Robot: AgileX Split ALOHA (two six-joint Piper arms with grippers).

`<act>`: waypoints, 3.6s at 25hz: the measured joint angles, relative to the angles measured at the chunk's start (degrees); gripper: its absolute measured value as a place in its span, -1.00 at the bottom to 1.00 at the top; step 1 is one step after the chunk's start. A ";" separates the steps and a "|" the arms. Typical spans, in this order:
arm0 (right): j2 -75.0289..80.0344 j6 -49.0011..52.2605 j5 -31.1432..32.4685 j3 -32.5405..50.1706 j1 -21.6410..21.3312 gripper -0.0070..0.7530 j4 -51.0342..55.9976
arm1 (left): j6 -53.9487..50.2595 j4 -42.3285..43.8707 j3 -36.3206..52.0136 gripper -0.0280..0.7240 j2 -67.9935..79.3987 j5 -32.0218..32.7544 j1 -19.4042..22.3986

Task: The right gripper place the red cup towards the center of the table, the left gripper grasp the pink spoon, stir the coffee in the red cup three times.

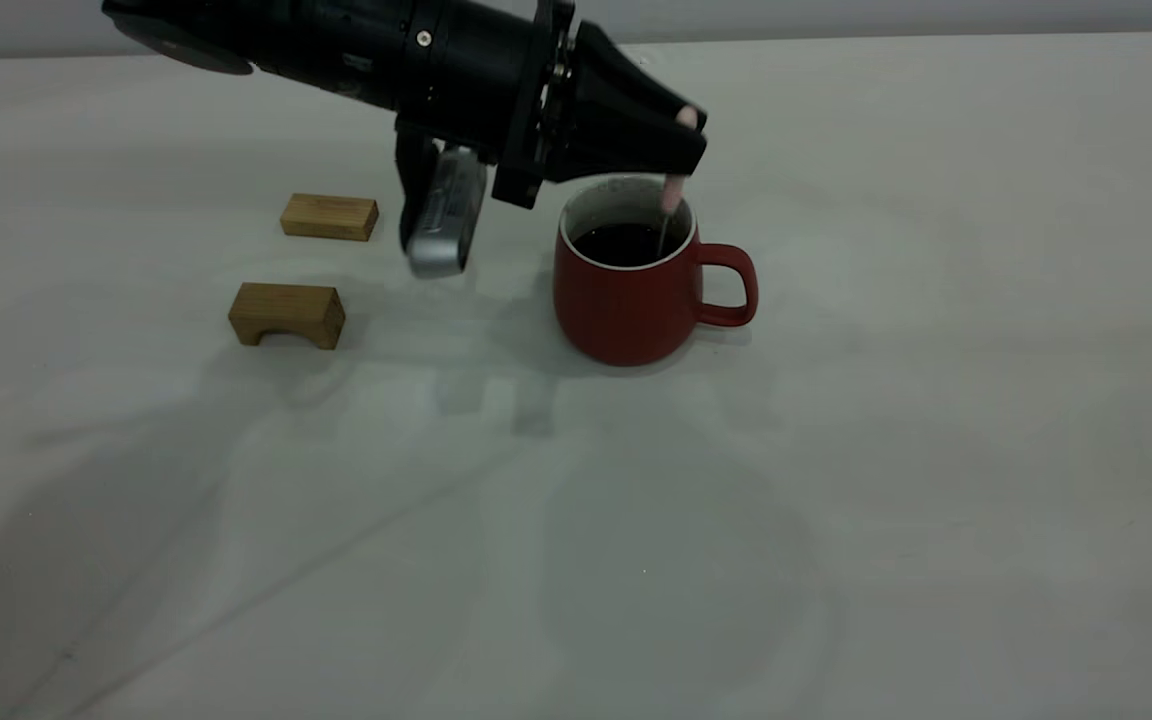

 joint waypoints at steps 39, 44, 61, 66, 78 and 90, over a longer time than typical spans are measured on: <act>0.00 0.00 0.00 0.00 0.00 0.56 0.00 | 10.41 25.23 -5.06 -0.02 -8.70 0.90 0.30; 0.00 0.00 0.00 0.00 0.00 0.56 0.00 | 10.41 42.33 -8.96 -0.02 -16.48 5.60 0.30; 0.00 0.00 0.00 0.00 0.00 0.56 0.00 | 27.35 92.81 -10.29 -0.02 -44.44 10.33 0.41; 0.00 0.00 0.00 0.00 0.00 0.56 0.00 | 30.31 94.59 -0.52 -0.02 -51.33 10.33 0.41; 0.00 0.00 0.00 0.00 0.00 0.56 0.00 | 29.07 98.38 30.35 -0.02 -80.41 10.33 0.41; 0.00 0.00 0.00 0.00 0.00 0.56 0.00 | 36.41 92.76 52.65 -0.02 -118.77 9.10 8.85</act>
